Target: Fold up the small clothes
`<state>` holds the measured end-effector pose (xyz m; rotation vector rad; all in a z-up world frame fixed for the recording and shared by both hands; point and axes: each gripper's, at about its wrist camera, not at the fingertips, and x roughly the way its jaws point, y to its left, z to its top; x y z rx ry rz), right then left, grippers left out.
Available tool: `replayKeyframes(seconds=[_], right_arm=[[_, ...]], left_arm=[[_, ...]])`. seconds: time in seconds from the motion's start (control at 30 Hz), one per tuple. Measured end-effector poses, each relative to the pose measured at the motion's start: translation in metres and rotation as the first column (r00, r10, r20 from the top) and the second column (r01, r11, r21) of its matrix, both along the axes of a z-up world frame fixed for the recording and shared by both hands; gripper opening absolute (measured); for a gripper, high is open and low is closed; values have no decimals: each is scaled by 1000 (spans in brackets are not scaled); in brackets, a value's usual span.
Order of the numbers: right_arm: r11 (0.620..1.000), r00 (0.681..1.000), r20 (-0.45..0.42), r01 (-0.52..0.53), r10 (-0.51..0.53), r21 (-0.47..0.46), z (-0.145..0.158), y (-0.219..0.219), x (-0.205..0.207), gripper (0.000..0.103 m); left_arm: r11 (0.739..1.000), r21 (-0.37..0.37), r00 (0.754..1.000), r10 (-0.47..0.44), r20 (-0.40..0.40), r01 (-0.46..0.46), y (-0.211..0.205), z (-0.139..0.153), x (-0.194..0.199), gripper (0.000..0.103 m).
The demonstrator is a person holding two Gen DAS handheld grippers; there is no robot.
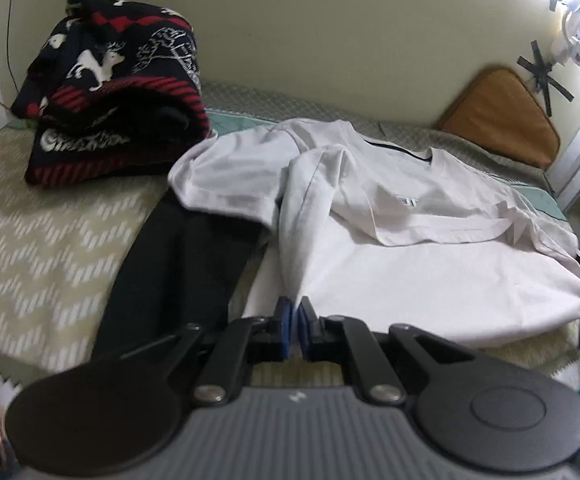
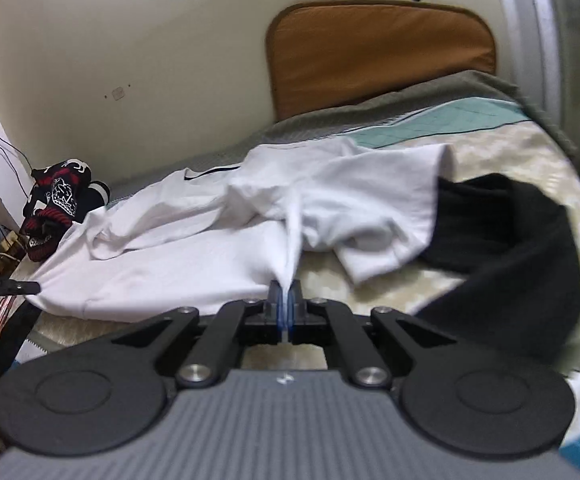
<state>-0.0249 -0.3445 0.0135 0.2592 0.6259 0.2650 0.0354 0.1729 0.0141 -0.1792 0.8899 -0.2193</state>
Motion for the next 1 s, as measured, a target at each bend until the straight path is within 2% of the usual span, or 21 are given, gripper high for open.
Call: replayKeyframes(seconds=[0.03,0.1,0.2,0.27,0.33,0.43,0.6,0.73,0.8,0.87,0.93,1.0], right_arm=[[1000,1000,-10,-6,6,-21,-2,1,-2,5],[997,999,-48,-25,22,-74,-15,10,0,5],[987,996,-93,-23,8,-161,-32,17,1,11],[988,998,-56,13,-22,-156,-25,9,-6,30],[990,999,13,39,-38,-133,-11,-1,-14,34],[993,996,83,36,-27,-112,7,0,-15,35],[991,989,109,-88,99,-98,16,38,10,35],[962,959,92,-260,268,-87,12,103,37,35],[928,925,80,-367,372,-69,10,140,47,35],[868,865,76,-492,496,-67,10,186,51,35],[773,769,78,-627,634,-98,12,237,47,35],[645,642,77,-748,763,-156,10,290,34,42]], left_arm=[[1000,10,1000,3,-17,-3,-2,-2,0,9],[996,87,999,28,-26,-25,-6,-10,-1,10],[995,90,999,35,-25,-33,1,-16,-12,19],[995,82,999,52,12,-53,11,-10,-24,24],[989,94,992,109,58,-114,28,-2,-38,34],[973,115,977,192,93,-202,51,9,-54,40],[941,136,949,299,100,-311,86,8,-77,49],[925,131,934,352,63,-357,108,0,-103,55],[918,125,926,371,65,-376,119,0,-120,57],[903,120,910,407,76,-414,130,3,-135,58],[881,100,886,454,93,-462,144,8,-149,58],[863,80,865,489,108,-498,155,13,-161,59]])
